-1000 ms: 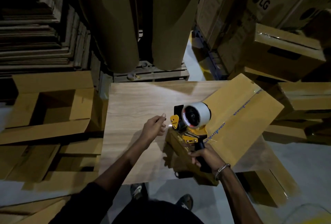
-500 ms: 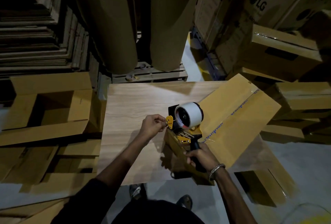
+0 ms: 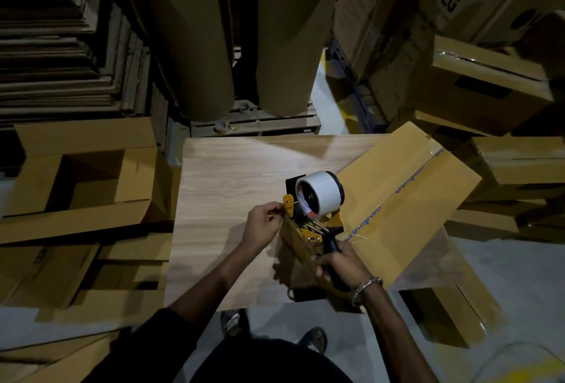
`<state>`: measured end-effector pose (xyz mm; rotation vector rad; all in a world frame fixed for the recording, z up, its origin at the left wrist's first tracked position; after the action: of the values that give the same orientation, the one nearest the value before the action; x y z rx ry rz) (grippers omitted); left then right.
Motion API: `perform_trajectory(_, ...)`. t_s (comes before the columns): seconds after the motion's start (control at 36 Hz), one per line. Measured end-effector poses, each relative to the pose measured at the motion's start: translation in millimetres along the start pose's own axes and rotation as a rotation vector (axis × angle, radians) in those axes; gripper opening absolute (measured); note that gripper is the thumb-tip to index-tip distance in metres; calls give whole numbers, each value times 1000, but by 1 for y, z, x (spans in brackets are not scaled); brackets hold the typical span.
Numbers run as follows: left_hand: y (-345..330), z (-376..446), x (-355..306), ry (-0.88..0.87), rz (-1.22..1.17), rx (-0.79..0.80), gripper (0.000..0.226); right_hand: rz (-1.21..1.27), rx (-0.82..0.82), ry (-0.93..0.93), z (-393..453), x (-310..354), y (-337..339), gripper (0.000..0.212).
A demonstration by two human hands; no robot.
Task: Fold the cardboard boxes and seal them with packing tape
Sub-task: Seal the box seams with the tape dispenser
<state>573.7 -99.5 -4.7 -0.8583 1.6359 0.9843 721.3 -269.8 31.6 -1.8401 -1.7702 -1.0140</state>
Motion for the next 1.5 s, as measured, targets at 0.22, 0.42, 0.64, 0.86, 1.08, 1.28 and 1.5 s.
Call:
perform_trajectory(0.22,-3,-8,19,90,-257,52,18,-14,6,-18,1,-3,-1,21)
perform_trajectory(0.42,-1,-4,19,92,-353,113,22,-11,16,-15,-1,0,0,25)
perform_trajectory(0.64,-3,2,27,155,-361,73,14,-12,16,-44,-5,1,0,18)
perform_trajectory(0.86,-1,8,14,14,-186,133,9,-177,29,-22,-9,-1,7,17)
perform_trajectory(1.08,-3,2,-3,-165,22,88,25,-217,-14,-14,-38,-23,23,7)
perform_trajectory(1.28,-6,-8,-5,-173,4,16,27,-338,-27,18,-62,-52,44,6)
perform_trajectory(1.5,-25,-28,1,-188,-1,-13,39,-390,-34,-30,-59,-54,46,5)
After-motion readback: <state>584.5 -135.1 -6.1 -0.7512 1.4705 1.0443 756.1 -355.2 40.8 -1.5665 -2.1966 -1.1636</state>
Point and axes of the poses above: each hand's wrist, its own z-axis towards the middle knuckle, its own y-axis out of the back of the hand, x = y × z, the point moved 9 cm from there along z, towards the middle knuckle, and after that the axes turned 8 degrees about -z, right-handed, at the moved point
